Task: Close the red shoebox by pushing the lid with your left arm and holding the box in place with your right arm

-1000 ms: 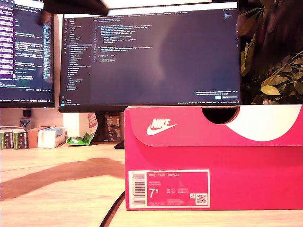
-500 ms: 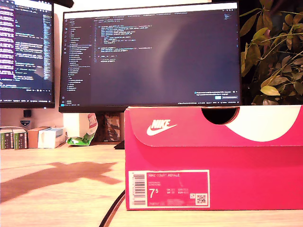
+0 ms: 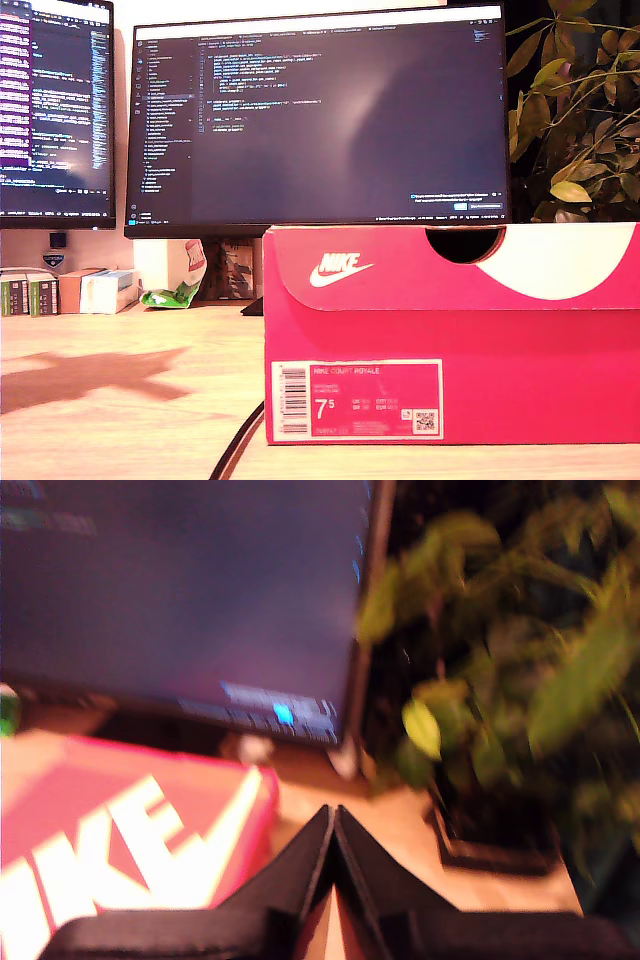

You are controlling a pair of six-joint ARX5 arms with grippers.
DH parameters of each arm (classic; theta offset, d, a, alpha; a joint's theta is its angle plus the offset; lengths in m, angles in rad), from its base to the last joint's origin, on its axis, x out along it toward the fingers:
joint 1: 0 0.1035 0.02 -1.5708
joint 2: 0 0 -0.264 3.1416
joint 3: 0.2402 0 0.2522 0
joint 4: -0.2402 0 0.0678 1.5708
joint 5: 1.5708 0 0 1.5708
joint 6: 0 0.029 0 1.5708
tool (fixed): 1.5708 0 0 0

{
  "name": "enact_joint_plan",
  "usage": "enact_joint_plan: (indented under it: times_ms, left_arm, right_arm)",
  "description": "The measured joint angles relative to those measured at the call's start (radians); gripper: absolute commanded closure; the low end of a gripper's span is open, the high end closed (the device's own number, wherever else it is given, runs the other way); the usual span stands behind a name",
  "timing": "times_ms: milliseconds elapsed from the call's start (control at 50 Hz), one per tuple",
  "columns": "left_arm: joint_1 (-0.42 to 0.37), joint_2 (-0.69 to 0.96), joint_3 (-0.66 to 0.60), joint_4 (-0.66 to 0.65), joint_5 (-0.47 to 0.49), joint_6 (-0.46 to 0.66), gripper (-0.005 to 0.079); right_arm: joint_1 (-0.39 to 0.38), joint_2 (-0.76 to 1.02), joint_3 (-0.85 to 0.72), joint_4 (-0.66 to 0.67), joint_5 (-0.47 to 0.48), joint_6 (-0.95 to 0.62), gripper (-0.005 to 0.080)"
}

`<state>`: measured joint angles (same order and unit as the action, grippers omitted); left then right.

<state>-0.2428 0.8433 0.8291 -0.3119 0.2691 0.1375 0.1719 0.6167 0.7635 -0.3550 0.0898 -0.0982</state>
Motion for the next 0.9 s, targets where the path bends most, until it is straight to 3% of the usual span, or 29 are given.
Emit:
enact_joint_plan:
  times_ms: [360, 700, 900]
  left_arm:
    - [0.054, -0.069, -0.153, 0.187, 0.111, 0.013, 0.0762]
    - [0.056, -0.069, -0.18, 0.221, 0.137, 0.016, 0.0762]
    - [0.056, -0.069, -0.18, 0.221, 0.157, 0.016, 0.0762]
  right_arm:
    - [-0.002, -0.265, -0.323, 0.19, 0.006, 0.049, 0.0764]
    - [-0.004, -0.279, -0.536, 0.433, 0.042, 0.072, 0.0764]
    - [-0.055, -0.279, -0.613, 0.57, 0.076, 0.098, 0.0764]
